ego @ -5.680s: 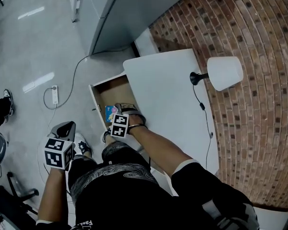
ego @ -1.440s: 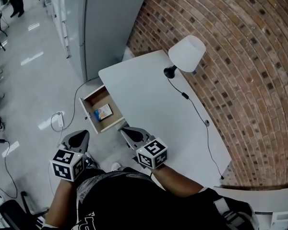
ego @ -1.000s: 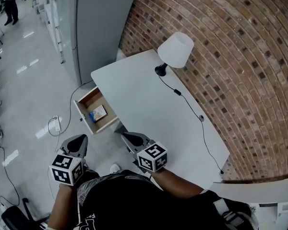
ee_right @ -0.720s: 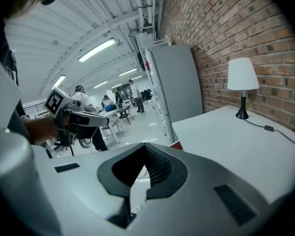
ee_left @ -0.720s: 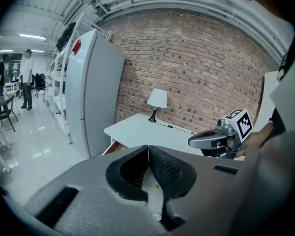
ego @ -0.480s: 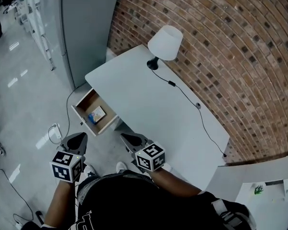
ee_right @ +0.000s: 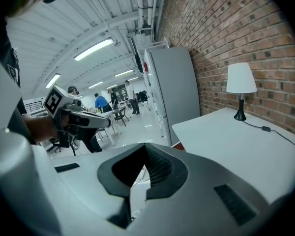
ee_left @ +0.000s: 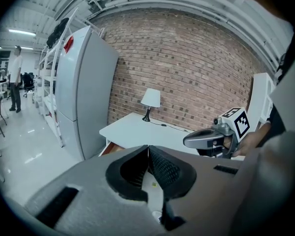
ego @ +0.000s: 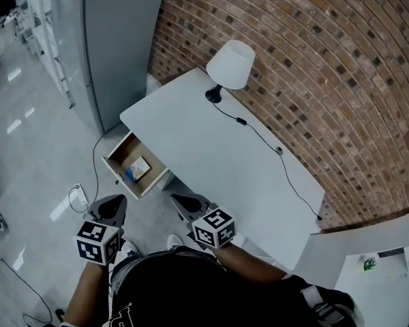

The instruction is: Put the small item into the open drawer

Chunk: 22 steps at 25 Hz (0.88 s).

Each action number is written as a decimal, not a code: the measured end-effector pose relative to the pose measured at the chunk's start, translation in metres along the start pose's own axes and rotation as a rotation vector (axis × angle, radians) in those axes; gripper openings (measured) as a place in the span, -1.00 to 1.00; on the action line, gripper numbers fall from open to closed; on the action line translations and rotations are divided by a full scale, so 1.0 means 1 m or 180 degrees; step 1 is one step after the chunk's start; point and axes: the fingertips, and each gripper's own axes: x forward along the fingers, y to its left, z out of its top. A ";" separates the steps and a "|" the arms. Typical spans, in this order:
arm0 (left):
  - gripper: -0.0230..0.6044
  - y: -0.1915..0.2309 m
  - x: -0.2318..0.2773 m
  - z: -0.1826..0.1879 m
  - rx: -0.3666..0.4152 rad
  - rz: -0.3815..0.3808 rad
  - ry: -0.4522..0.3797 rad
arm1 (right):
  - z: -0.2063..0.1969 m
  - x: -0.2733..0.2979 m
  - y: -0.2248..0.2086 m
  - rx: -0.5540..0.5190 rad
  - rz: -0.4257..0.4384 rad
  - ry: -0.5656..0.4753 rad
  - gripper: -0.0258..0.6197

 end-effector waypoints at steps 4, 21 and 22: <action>-0.87 0.000 -0.002 0.000 0.0025 -0.0016 -0.0004 | 0.001 0.001 0.005 -0.0011 0.0015 -0.0014 -0.91; -0.87 -0.006 -0.006 -0.007 0.0005 -0.0037 -0.0017 | -0.004 -0.002 0.012 -0.0029 0.0034 0.0016 -0.91; -0.87 -0.006 -0.005 -0.007 0.0009 -0.0037 -0.0014 | -0.004 -0.002 0.012 -0.0022 0.0038 0.0006 -0.91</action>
